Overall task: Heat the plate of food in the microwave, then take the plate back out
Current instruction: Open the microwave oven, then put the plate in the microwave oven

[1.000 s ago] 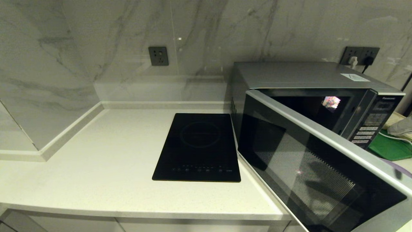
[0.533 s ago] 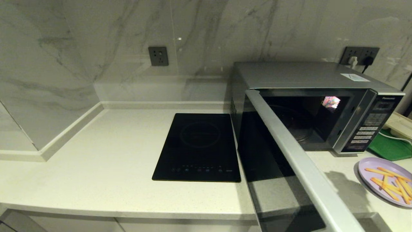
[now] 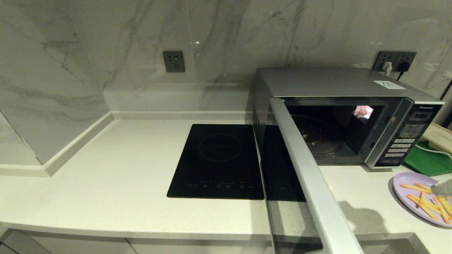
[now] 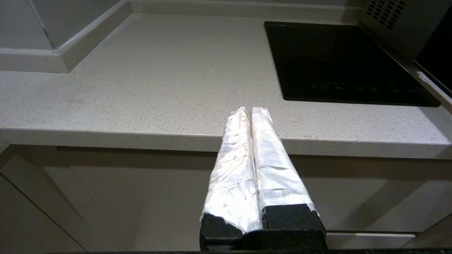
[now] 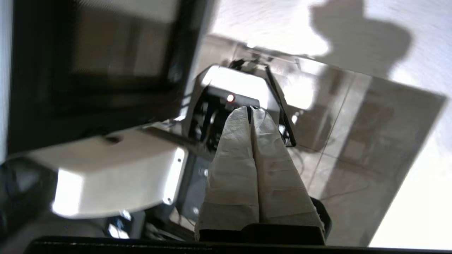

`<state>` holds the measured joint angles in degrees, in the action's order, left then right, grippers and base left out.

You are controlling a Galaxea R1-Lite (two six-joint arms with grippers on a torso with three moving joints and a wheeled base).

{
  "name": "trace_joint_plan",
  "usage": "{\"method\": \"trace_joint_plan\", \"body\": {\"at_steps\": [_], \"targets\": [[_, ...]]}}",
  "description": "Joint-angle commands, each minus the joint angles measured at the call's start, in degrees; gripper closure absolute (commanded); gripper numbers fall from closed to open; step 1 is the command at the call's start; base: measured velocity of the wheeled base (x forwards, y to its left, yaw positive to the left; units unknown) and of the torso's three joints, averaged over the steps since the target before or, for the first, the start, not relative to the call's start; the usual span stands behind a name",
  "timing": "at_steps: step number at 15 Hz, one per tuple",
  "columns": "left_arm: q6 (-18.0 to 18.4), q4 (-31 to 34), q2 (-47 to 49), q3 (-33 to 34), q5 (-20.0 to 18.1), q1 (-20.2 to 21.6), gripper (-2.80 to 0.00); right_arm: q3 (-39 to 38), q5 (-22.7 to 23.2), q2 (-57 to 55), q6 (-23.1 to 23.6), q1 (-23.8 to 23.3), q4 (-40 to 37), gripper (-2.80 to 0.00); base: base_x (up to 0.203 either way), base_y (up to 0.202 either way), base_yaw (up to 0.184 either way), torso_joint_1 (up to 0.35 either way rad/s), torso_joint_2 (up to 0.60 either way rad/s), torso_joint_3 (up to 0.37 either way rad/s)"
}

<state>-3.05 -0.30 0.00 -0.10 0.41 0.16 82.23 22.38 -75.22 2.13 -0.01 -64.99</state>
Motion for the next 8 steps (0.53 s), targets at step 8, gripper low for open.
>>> {"method": "trace_joint_plan", "body": {"at_steps": [8], "targets": [[-0.03, -0.05, 0.00, 0.01, 0.03, 0.02, 0.00, -0.63, 0.70, -3.81, 3.15, 18.51, 2.82, 0.00, 0.000, 0.000, 0.000, 0.000, 0.00, 0.000]]}}
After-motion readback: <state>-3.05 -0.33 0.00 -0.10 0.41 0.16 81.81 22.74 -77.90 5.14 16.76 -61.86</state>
